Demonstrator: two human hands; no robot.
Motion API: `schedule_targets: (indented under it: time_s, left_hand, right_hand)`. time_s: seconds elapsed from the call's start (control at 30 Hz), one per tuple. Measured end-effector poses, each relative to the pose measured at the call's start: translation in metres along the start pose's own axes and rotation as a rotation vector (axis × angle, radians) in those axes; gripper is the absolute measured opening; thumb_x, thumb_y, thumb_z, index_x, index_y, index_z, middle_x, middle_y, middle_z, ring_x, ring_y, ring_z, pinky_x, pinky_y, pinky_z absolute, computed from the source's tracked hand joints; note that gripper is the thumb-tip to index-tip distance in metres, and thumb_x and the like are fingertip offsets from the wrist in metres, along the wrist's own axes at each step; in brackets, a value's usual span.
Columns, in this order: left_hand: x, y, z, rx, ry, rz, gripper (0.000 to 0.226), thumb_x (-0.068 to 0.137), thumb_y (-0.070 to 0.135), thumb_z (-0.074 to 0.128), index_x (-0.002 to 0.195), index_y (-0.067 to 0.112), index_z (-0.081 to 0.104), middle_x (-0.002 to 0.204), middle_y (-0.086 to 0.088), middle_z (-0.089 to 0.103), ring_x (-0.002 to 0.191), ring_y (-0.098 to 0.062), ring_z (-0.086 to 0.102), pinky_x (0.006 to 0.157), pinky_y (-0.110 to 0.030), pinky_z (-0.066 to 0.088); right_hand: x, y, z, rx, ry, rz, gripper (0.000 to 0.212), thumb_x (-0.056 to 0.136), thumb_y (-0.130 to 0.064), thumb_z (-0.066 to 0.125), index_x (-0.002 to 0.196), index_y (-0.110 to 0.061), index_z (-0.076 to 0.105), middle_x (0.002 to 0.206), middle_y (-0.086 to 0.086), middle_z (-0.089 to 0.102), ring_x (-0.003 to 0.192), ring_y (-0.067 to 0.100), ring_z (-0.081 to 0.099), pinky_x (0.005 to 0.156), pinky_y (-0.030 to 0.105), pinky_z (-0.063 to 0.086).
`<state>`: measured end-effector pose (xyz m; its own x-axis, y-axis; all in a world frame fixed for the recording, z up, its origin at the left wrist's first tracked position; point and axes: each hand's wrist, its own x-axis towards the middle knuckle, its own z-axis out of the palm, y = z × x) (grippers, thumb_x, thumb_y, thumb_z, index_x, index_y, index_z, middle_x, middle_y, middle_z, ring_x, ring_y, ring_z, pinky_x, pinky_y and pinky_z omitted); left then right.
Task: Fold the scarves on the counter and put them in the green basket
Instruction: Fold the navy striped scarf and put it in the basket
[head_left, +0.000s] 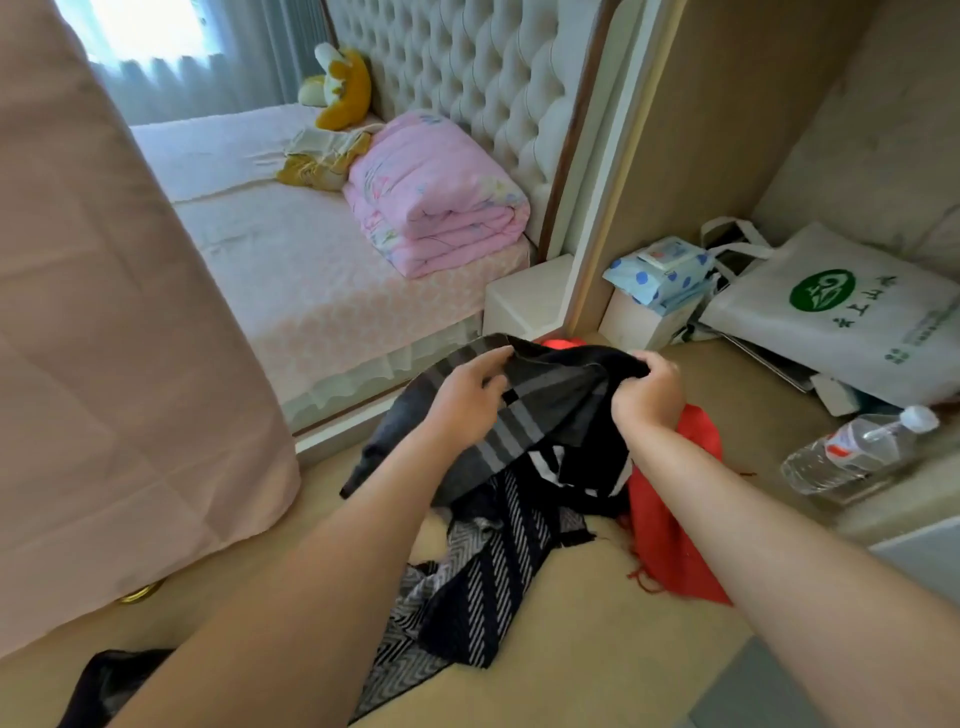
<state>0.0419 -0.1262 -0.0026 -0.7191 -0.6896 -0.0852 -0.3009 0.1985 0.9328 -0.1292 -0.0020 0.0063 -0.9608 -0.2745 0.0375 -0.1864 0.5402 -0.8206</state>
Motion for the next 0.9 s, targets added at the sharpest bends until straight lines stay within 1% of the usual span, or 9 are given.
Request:
schedule_targets:
  time_s: [0.07,0.17,0.3,0.43,0.57,0.67,0.77,0.83,0.9]
  left_hand:
    - [0.018,-0.011,0.015,0.09,-0.022,-0.013,0.052,0.1,0.008,0.043,0.146,0.032,0.04,0.145,0.0,0.049,0.117,-0.016,0.057,0.093,-0.038,0.052]
    - [0.032,-0.03,0.035,0.547,-0.046,-0.11,0.065,0.095,0.023,0.053,0.151,0.039,0.025,0.157,-0.004,0.03,0.137,-0.03,0.038,0.107,-0.048,0.04]
    - [0.047,-0.054,0.065,0.658,-0.232,-0.35,0.1,0.082,0.048,0.069,0.152,0.048,-0.003,0.163,-0.008,-0.014,0.149,-0.037,0.004,0.116,-0.059,0.021]
    - [0.067,-0.072,0.093,0.34,-0.277,-0.29,0.108,0.078,0.04,0.078,0.154,0.041,0.001,0.162,0.002,0.016,0.147,-0.024,0.025,0.113,-0.036,0.03]
    - [0.084,-0.07,0.11,0.028,-0.081,-0.171,0.087,0.078,0.026,0.076,0.15,0.039,0.028,0.15,0.009,0.042,0.137,-0.011,0.04,0.11,-0.031,0.038]
    - [0.091,-0.068,0.119,0.325,0.17,-0.081,0.061,0.082,0.025,0.068,0.138,0.031,0.044,0.133,0.01,0.047,0.125,-0.013,0.043,0.098,-0.027,0.037]
    - [0.093,-0.07,0.128,0.867,0.243,-0.315,0.049,0.088,0.036,0.056,0.134,0.024,0.041,0.136,-0.007,0.039,0.126,-0.031,0.036,0.099,-0.043,0.035]
    - [0.099,-0.076,0.133,0.718,0.049,-0.55,0.055,0.093,0.042,0.049,0.143,0.026,0.034,0.143,-0.01,0.039,0.131,-0.034,0.037,0.106,-0.048,0.035]
    - [0.107,-0.082,0.136,0.383,-0.117,-0.506,0.059,0.095,0.036,0.05,0.149,0.031,0.028,0.141,0.004,0.047,0.125,-0.021,0.046,0.101,-0.038,0.04]
  right_hand:
    - [0.022,0.018,-0.004,-0.148,-0.08,-0.046,0.038,0.086,-0.001,0.05,0.117,-0.013,0.067,0.142,0.008,0.045,0.124,0.028,0.05,0.098,0.025,0.034]
    - [0.028,0.052,0.006,-0.734,-0.247,-0.073,0.055,0.086,-0.034,0.052,0.139,-0.017,0.052,0.161,0.011,0.02,0.147,0.031,0.019,0.115,0.048,0.02]
    - [0.014,0.087,0.023,-0.926,-0.491,-0.563,0.102,0.082,-0.063,0.049,0.157,-0.025,-0.009,0.162,0.007,-0.027,0.15,0.029,-0.019,0.114,0.068,0.005]
    - [0.032,0.121,0.031,-1.195,-0.656,-0.723,0.108,0.085,-0.057,0.059,0.15,-0.04,-0.026,0.161,0.008,-0.029,0.151,0.033,-0.013,0.108,0.068,0.017]
    - [0.076,0.129,0.033,-1.156,-0.501,-0.693,0.083,0.089,-0.013,0.057,0.155,-0.036,0.011,0.161,0.012,0.013,0.132,0.034,0.035,0.088,0.041,0.051]
    - [0.112,0.121,0.038,-1.066,-0.321,-0.665,0.064,0.089,-0.005,0.056,0.145,-0.031,0.04,0.15,0.012,0.034,0.118,0.035,0.045,0.069,0.039,0.054]
    - [0.134,0.118,0.044,-1.015,-0.226,-0.627,0.07,0.085,0.001,0.062,0.144,-0.03,0.042,0.151,0.017,0.033,0.123,0.04,0.042,0.072,0.045,0.055]
    - [0.136,0.121,0.051,-1.08,-0.257,-0.647,0.081,0.09,-0.006,0.056,0.155,-0.035,0.017,0.161,0.019,0.009,0.143,0.043,0.02,0.097,0.058,0.043]
    - [0.131,0.13,0.06,-1.22,-0.396,-0.719,0.088,0.092,-0.02,0.052,0.156,-0.036,-0.007,0.162,0.017,-0.015,0.149,0.041,-0.008,0.112,0.069,0.011]
